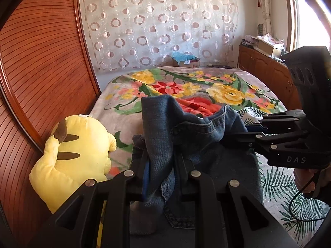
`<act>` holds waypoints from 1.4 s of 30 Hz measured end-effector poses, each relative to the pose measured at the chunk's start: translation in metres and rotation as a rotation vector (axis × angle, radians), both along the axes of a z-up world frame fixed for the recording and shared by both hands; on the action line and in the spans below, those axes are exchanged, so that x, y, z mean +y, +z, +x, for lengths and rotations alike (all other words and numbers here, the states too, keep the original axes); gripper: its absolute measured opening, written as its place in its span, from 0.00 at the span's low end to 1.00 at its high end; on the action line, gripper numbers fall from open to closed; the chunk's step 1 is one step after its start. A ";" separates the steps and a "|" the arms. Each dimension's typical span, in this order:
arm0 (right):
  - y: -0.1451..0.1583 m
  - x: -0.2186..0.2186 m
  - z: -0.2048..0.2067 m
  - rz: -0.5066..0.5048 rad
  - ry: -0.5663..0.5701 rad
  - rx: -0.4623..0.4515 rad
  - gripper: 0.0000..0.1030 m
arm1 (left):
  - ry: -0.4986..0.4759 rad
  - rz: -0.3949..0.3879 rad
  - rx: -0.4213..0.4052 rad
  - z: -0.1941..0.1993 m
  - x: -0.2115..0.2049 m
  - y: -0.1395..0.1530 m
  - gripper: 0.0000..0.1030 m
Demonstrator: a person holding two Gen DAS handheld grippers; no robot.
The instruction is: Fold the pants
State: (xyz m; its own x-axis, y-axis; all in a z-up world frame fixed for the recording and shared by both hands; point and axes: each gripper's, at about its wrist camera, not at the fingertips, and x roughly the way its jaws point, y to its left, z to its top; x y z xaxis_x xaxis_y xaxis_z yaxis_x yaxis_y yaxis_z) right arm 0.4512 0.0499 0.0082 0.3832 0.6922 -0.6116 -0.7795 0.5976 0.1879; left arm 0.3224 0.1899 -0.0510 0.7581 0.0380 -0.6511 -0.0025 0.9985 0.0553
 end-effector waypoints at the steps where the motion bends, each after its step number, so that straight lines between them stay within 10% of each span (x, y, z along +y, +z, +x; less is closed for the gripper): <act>1: 0.000 0.002 0.003 -0.002 -0.009 0.010 0.23 | 0.001 -0.001 0.002 0.001 0.000 0.000 0.20; 5: 0.004 -0.004 0.010 0.004 -0.060 0.047 0.44 | -0.003 -0.007 0.006 0.002 -0.003 0.000 0.20; 18: 0.043 -0.018 -0.040 0.011 -0.127 -0.110 0.39 | 0.003 -0.031 0.001 -0.031 0.006 0.005 0.48; 26: 0.016 0.011 -0.055 -0.109 -0.063 -0.116 0.35 | -0.013 -0.080 0.045 -0.038 0.001 -0.015 0.68; 30: -0.019 -0.004 -0.038 -0.234 -0.168 -0.106 0.34 | -0.037 -0.091 0.069 -0.038 -0.009 -0.025 0.72; 42: -0.012 -0.047 -0.067 -0.155 -0.207 -0.052 0.39 | -0.023 -0.101 0.095 -0.042 -0.017 -0.045 0.72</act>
State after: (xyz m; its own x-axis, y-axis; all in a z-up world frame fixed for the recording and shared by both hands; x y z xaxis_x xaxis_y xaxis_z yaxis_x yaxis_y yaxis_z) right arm 0.3843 0.0028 -0.0041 0.5406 0.4949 -0.6803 -0.6436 0.7641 0.0444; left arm 0.2804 0.1731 -0.0963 0.6924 -0.0480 -0.7199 0.0207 0.9987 -0.0467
